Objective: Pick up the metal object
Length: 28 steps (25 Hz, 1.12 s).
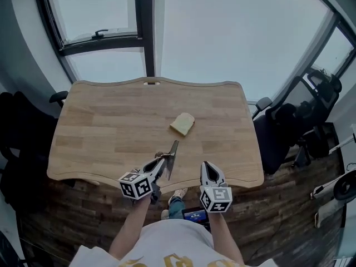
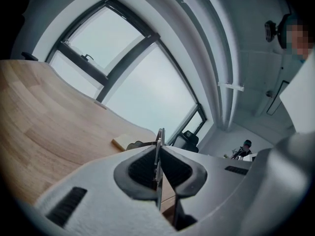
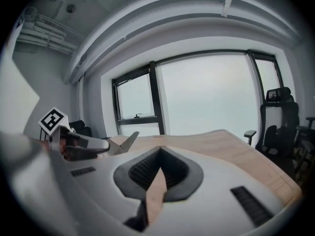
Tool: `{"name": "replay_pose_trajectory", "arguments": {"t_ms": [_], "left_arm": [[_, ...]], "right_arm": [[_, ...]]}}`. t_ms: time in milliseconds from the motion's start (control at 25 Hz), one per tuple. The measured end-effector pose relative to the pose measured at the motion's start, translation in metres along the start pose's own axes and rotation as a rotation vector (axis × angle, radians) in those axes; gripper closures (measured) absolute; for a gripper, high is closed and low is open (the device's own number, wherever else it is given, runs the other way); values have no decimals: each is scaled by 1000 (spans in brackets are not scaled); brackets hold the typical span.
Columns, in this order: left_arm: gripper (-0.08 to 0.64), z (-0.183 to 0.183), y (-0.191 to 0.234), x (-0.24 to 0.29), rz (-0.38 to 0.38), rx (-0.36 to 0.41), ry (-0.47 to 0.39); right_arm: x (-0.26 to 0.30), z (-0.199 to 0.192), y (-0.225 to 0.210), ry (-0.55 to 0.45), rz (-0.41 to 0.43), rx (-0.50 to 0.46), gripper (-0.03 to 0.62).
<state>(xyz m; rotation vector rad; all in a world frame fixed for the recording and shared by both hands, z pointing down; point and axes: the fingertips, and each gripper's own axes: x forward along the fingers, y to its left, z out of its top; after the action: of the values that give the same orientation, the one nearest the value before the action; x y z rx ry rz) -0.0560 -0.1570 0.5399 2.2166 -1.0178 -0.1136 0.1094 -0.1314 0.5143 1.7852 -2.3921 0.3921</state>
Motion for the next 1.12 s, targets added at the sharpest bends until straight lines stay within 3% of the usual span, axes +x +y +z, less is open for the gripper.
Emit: {"name": "replay_pose_trajectory", "arguments": {"t_ms": [320, 640, 1120], "left_arm": [[522, 38, -28, -18, -13, 81, -102], [522, 55, -41, -35, -82, 69, -196], [522, 50, -37, -39, -74, 64, -189]], "right_arm": [[-6, 15, 8, -36, -7, -14, 581], [-6, 16, 16, -36, -12, -58, 581], [-7, 16, 19, -32, -7, -77, 581]]}}
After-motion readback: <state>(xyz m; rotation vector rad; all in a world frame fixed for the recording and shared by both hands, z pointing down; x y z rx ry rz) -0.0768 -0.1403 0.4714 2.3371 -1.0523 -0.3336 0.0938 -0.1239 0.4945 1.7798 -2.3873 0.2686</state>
